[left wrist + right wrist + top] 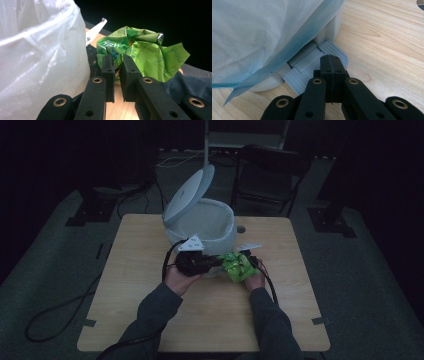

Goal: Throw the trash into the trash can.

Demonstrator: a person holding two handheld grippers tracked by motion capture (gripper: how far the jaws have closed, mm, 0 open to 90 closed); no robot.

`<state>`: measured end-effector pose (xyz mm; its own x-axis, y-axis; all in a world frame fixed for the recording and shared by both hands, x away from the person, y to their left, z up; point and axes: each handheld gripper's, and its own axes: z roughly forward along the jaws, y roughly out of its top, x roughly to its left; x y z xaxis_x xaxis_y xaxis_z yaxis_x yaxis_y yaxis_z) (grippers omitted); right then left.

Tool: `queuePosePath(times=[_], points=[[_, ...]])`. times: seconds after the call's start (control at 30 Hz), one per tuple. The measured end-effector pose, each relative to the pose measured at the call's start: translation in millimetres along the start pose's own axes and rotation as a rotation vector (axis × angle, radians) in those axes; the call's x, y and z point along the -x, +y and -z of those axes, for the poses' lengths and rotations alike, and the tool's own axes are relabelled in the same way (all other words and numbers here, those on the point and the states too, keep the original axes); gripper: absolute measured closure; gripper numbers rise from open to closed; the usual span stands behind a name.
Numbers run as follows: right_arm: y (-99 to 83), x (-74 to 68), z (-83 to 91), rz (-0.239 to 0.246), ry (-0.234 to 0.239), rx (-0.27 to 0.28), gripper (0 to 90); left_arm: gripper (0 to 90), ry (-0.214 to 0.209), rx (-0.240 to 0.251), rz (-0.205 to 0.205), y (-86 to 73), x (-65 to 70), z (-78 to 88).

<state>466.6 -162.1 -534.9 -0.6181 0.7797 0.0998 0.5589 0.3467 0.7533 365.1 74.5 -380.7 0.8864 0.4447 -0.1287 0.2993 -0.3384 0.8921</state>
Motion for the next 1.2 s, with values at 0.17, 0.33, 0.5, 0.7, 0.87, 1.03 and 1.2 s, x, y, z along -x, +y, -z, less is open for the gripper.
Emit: queuePosePath(times=[0.17, 0.33, 0.5, 0.7, 0.87, 1.03, 1.2], points=[[0.0, 0.0, 0.0, 0.000, 0.000, 0.000, 90.0, 83.1, -0.001, 0.011, -0.002, 6.1, 0.8, 1.3], [0.0, 0.2, 0.0, -0.002, 0.002, 0.000, 90.0, 83.1, -0.006, 0.022, -0.006, 12.7, 0.6, 2.4], [-0.2, 0.3, 0.0, -0.005, 0.001, 0.001, 90.0, 83.1, -0.007, 0.031, -0.011, 19.4, 0.9, 3.4], [-0.3, 0.4, -0.1, -0.001, -0.001, 0.003, 90.0, 83.1, 0.002, 0.048, -0.013, 27.3, -0.6, 7.1], [-0.3, 0.4, 0.0, -0.003, 0.001, 0.002, 90.0, 83.1, 0.011, 0.066, -0.018, 35.9, -0.7, 11.1], [-0.3, 0.4, -0.1, -0.003, 0.001, 0.003, 90.0, 83.1, 0.018, 0.079, -0.028, 44.0, -0.3, 14.2], [-0.5, 0.5, 0.0, -0.005, 0.003, 0.004, 90.0, 83.1, 0.036, 0.108, -0.031, 52.4, -2.6, 20.7]])
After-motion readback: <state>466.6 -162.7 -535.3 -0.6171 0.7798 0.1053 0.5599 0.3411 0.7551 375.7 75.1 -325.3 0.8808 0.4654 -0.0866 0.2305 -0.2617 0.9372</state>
